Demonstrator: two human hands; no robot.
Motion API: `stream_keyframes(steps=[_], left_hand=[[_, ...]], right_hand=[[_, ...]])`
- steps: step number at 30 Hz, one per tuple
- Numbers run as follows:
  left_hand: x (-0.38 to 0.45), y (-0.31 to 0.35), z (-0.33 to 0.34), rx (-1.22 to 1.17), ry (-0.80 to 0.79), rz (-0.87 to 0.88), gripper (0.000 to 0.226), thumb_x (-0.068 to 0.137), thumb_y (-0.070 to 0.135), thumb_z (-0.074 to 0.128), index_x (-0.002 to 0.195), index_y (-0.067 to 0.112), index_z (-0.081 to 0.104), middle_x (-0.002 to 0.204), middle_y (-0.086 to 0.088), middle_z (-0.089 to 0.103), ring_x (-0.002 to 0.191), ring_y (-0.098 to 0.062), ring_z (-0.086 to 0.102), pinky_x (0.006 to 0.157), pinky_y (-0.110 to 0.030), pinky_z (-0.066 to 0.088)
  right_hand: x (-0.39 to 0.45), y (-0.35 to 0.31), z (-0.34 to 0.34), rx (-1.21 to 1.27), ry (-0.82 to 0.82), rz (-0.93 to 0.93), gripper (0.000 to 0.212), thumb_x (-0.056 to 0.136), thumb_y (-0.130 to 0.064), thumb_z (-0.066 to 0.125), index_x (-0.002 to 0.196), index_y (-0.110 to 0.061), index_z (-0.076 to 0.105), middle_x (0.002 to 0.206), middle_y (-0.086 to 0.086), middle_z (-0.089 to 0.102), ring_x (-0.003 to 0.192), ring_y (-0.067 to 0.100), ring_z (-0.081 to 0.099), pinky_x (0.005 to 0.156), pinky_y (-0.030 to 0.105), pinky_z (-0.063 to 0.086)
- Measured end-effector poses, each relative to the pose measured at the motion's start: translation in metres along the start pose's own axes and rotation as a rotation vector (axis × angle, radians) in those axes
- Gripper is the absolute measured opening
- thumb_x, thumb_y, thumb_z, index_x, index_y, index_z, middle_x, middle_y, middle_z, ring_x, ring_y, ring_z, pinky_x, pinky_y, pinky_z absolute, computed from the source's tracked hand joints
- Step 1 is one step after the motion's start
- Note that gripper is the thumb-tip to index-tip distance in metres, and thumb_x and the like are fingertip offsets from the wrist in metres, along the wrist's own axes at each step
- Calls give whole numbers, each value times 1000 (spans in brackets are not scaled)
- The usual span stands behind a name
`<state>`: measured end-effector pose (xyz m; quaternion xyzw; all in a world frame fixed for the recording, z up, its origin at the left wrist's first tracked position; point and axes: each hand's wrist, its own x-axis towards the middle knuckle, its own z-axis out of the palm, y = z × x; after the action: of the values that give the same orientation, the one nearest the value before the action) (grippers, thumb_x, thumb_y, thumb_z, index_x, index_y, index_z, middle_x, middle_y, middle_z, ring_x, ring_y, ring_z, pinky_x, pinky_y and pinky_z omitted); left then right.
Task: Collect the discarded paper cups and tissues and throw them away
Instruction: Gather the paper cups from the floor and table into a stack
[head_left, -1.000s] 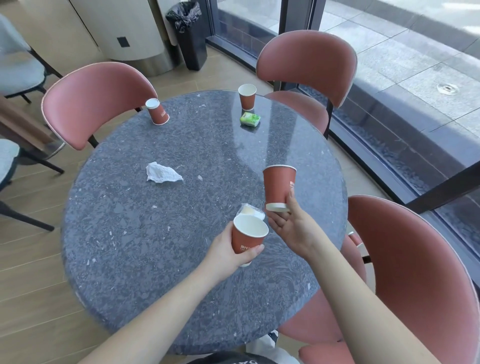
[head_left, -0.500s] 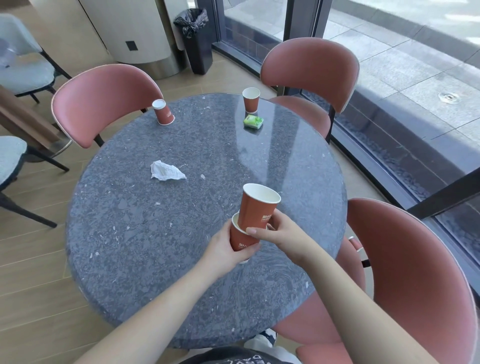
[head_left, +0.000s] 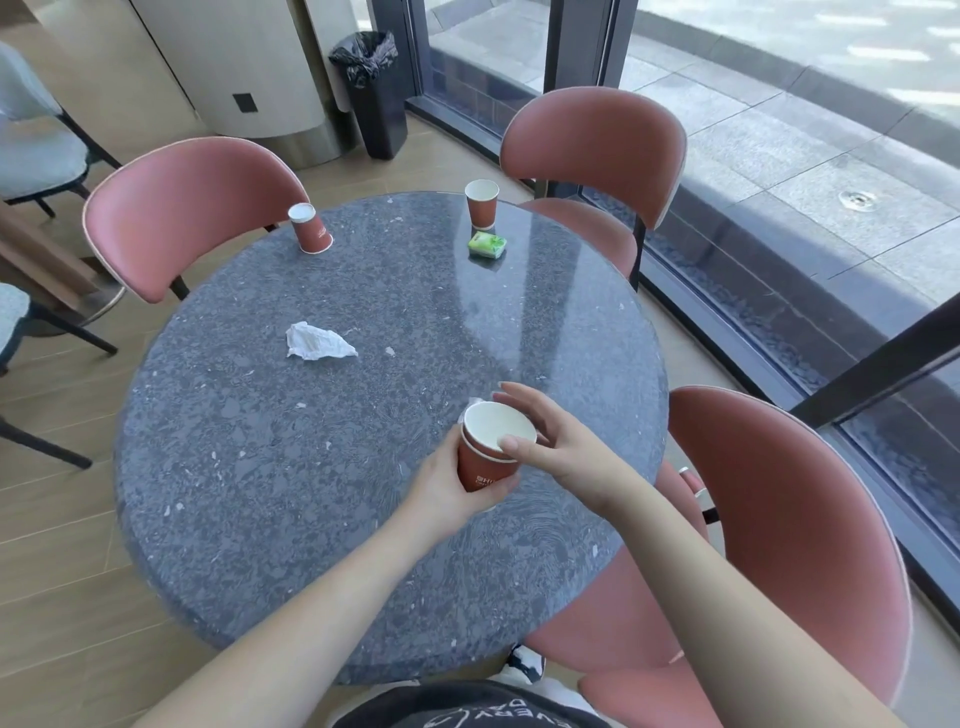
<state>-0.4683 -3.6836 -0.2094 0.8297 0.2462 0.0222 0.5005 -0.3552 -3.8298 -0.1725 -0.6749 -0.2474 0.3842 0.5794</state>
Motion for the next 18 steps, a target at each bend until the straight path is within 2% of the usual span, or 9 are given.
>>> stream_keyframes(steps=[3, 7, 10, 12, 14, 16, 17, 18], left_hand=[[-5, 0, 0, 10, -5, 20, 80, 63, 56, 80, 133, 35, 49, 110, 13, 66, 104, -11, 63, 83, -24, 46], [-15, -4, -8, 0, -16, 36, 66, 66, 50, 85, 119, 45, 47, 103, 20, 64, 93, 0, 61, 71, -4, 41], [-28, -7, -17, -12, -33, 64, 64, 69, 46, 86, 119, 44, 46, 99, 24, 62, 90, 16, 58, 70, -2, 41], [-38, -10, -20, -2, -31, 94, 63, 69, 47, 86, 118, 40, 48, 96, 23, 61, 86, 9, 59, 67, -3, 41], [-49, -15, -25, 21, -19, 113, 65, 68, 47, 86, 121, 32, 51, 95, 18, 61, 84, -4, 59, 65, -6, 41], [-59, -22, -29, 41, -12, 124, 69, 69, 46, 86, 125, 26, 52, 97, 13, 62, 89, -11, 61, 69, -14, 44], [-64, -26, -30, 42, -15, 132, 69, 69, 46, 86, 126, 25, 52, 96, 13, 62, 89, -12, 62, 69, -14, 44], [-70, -29, -32, 42, -19, 139, 69, 69, 46, 86, 126, 26, 52, 93, 16, 61, 86, -10, 62, 66, -8, 42]], right_hand=[[-7, 1, 7, -39, 18, 16, 58, 86, -33, 75, 138, -33, 51, 137, -10, 60, 126, 7, 57, 113, 40, 42], [-18, 2, 23, -112, 67, 13, 48, 88, -35, 74, 133, -34, 56, 135, -12, 62, 117, 2, 61, 103, 29, 48], [-30, 0, 42, -170, 141, 1, 40, 87, -40, 74, 124, -41, 59, 125, -16, 65, 111, -1, 62, 93, 19, 50], [-40, -1, 56, -183, 180, 0, 34, 87, -42, 74, 117, -48, 60, 117, -16, 68, 106, 0, 63, 87, 15, 50], [-50, -2, 72, -200, 213, -5, 33, 87, -43, 73, 117, -47, 60, 113, -17, 68, 102, -1, 64, 83, 12, 49], [-61, -1, 89, -199, 234, -2, 38, 89, -43, 72, 124, -40, 59, 113, -18, 68, 101, -5, 63, 82, 9, 47], [-66, 1, 97, -194, 247, 4, 42, 90, -43, 70, 129, -37, 58, 115, -18, 67, 101, -6, 62, 81, 7, 46], [-72, 2, 104, -192, 261, 14, 46, 91, -44, 68, 134, -34, 55, 118, -17, 66, 101, -6, 62, 81, 6, 45]])
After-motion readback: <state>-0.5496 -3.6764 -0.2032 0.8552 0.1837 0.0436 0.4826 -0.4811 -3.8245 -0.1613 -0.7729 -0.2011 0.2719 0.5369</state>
